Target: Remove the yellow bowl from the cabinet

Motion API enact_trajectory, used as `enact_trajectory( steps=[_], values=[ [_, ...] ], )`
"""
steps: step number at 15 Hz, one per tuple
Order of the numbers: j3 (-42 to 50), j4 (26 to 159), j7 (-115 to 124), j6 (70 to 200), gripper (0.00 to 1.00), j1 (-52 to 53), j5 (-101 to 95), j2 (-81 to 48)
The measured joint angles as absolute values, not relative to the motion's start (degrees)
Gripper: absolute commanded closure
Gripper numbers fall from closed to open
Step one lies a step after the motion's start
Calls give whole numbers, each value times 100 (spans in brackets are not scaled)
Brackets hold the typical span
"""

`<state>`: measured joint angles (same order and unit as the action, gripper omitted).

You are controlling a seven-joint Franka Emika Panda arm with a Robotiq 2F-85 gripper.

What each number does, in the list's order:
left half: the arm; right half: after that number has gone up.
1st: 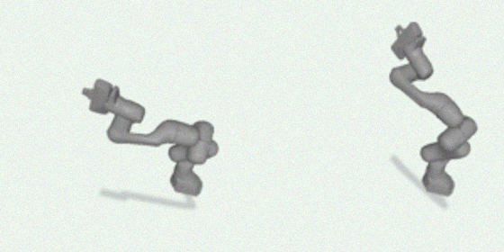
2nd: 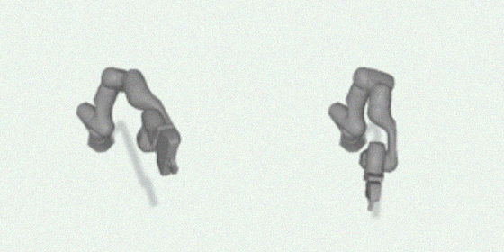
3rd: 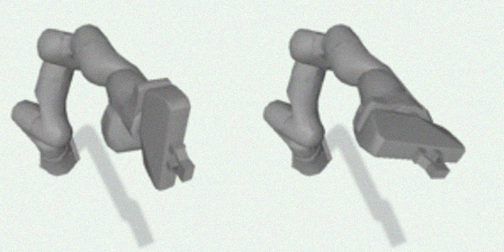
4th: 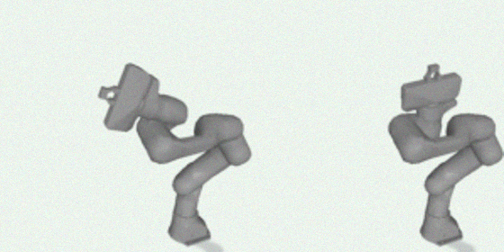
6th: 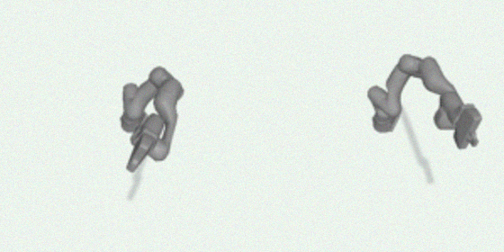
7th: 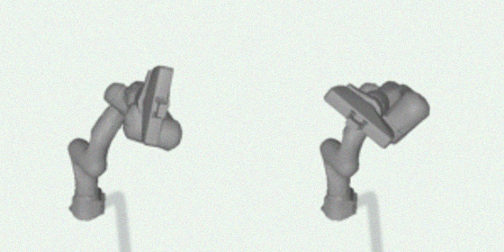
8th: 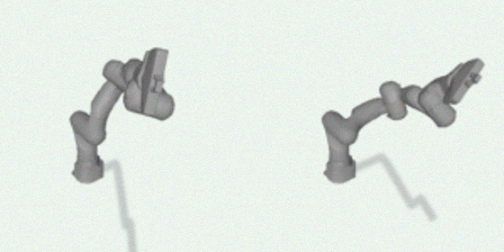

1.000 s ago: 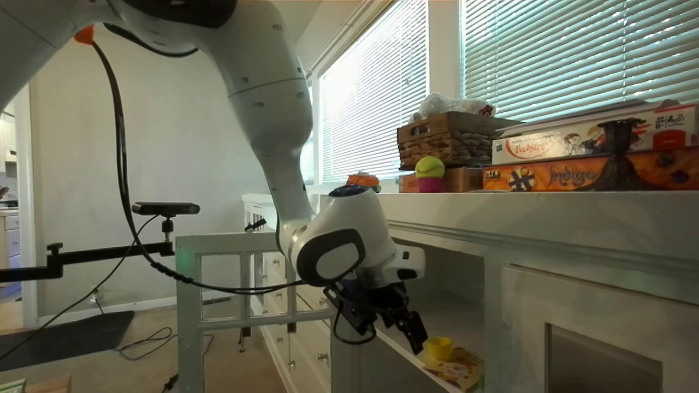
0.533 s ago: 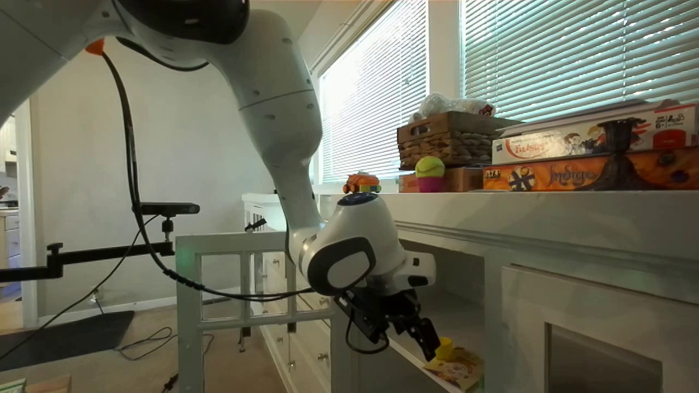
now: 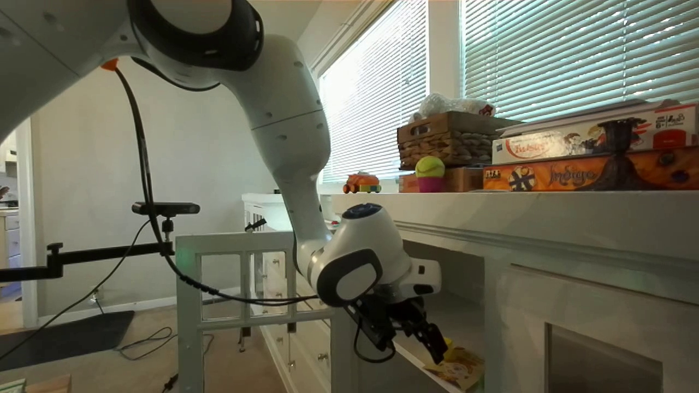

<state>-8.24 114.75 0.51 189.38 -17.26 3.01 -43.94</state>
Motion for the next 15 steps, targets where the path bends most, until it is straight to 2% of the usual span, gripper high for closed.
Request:
enact_trajectory(
  steps=[9, 15],
  values=[
    [-336, 10822, 530, 18979, 0, -1195, 502, -4729],
    [-320, 10469, 552, 18419, 0, -1124, 516, -4744]
  ],
)
